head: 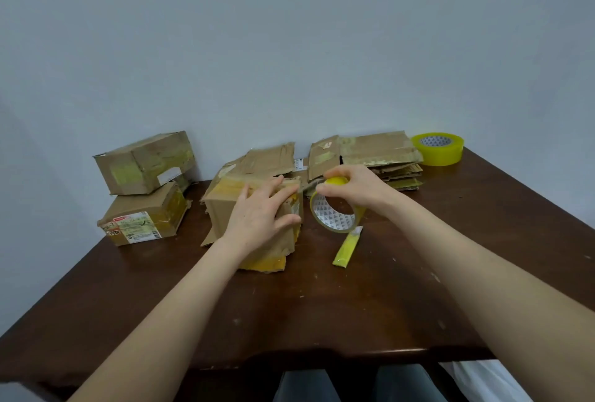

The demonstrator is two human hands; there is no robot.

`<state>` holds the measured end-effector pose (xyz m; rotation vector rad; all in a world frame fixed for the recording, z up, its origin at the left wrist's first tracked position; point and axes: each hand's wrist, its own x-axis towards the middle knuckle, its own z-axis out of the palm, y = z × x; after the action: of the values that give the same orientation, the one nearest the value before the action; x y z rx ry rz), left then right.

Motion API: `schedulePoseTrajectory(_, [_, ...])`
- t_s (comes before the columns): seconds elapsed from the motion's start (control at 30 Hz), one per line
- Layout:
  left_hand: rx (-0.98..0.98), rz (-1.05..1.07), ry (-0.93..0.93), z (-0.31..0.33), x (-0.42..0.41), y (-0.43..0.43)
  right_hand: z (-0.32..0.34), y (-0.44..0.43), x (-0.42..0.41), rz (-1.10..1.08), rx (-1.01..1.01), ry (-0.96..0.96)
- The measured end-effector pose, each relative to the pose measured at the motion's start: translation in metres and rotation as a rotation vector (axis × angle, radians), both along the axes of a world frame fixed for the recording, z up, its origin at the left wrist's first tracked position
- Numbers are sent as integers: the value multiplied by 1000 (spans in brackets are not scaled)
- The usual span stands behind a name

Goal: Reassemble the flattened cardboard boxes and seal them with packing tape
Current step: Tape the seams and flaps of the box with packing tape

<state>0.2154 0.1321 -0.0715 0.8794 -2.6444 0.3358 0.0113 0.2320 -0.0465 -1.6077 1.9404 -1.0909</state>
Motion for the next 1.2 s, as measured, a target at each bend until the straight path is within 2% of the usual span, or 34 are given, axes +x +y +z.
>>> schedulePoseTrajectory(0.13, [-194, -167, 220, -6, 3, 35, 9, -4, 12, -9, 33, 44])
schedulePoseTrajectory(0.2, [-215, -287, 291, -13, 0, 60, 11, -7, 15, -30, 23, 48])
schedulePoseTrajectory(0.3, [-74, -308, 150, -26, -23, 95, 12, -10, 17, -50, 20, 63])
schedulePoseTrajectory(0.4, [152, -98, -70, -38, -57, 109, 14, -7, 17, -53, 15, 68])
schedulePoseTrajectory(0.47, [214, 1, -177, -44, -74, 111, 14, -4, 16, -49, 15, 72])
schedulePoseTrajectory(0.63, [209, 53, -163, -47, -81, 107, 10, 1, 9, -51, 12, 83])
schedulePoseTrajectory(0.77, [386, 89, -126, -34, -60, 110, 5, -1, 4, -60, 23, 18])
schedulePoseTrajectory(0.93, [481, 134, -14, -18, -1, 119, 3, -3, 2, -65, 29, -32])
schedulePoseTrajectory(1.07, [329, 175, 161, 25, 28, 98, -1, -6, 4, -76, 45, -59])
schedulePoseTrajectory(1.2, [213, 141, 441, 60, 6, 68, -6, -7, 5, -75, 58, -50])
